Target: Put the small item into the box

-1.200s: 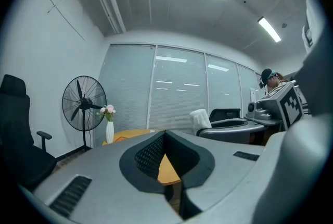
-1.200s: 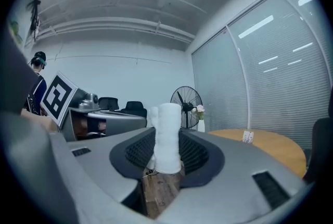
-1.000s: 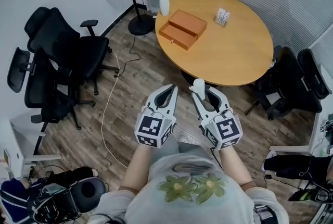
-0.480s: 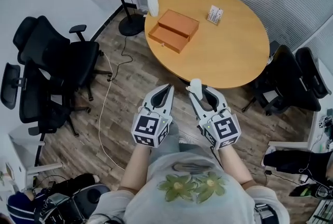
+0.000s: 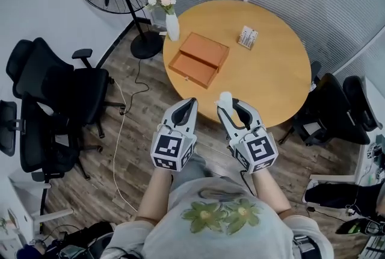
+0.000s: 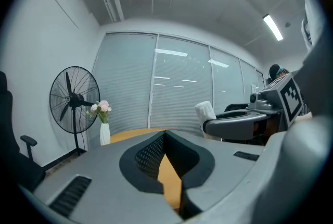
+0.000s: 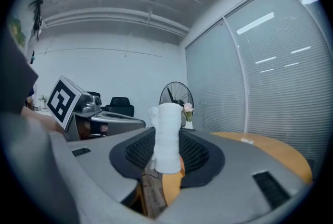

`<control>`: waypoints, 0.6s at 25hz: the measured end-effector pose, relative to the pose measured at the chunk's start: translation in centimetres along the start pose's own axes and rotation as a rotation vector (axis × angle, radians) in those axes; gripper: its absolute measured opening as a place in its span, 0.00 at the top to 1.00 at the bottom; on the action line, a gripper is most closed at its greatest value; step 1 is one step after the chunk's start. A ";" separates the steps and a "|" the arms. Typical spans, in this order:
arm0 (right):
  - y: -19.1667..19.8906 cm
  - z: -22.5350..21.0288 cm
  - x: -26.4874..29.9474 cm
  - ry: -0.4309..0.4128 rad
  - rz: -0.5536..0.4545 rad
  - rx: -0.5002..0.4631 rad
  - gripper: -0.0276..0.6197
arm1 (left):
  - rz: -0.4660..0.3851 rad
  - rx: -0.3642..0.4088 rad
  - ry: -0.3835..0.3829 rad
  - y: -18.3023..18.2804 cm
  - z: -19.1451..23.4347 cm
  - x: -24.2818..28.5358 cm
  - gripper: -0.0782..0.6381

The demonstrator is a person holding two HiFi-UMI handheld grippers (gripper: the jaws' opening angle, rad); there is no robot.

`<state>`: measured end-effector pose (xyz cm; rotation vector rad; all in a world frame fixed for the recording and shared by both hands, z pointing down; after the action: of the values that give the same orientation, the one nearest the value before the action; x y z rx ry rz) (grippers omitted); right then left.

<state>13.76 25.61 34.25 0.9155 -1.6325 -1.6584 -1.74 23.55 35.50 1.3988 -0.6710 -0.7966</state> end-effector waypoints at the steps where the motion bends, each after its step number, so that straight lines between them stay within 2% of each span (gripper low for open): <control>1: -0.3 -0.5 1.3 0.001 -0.005 -0.006 0.73 | -0.008 -0.002 0.001 -0.3 1.0 0.9 0.89; 15: -2.2 -5.7 16.1 0.051 -0.057 -0.067 0.73 | -0.002 -0.029 -0.019 -0.1 14.4 8.3 0.89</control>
<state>9.53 9.20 31.32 0.9705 -1.5212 -1.7035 -8.58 8.39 36.01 1.3670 -0.6701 -0.8187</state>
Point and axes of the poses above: the fingertips, and each gripper's own axes: x forward along the fingers, z to its left, y out of its underside, the point moved 7 cm from there along -x, backward along the fingers, and after that the axes turned 12 degrees about -z, right-handed, at the moved point
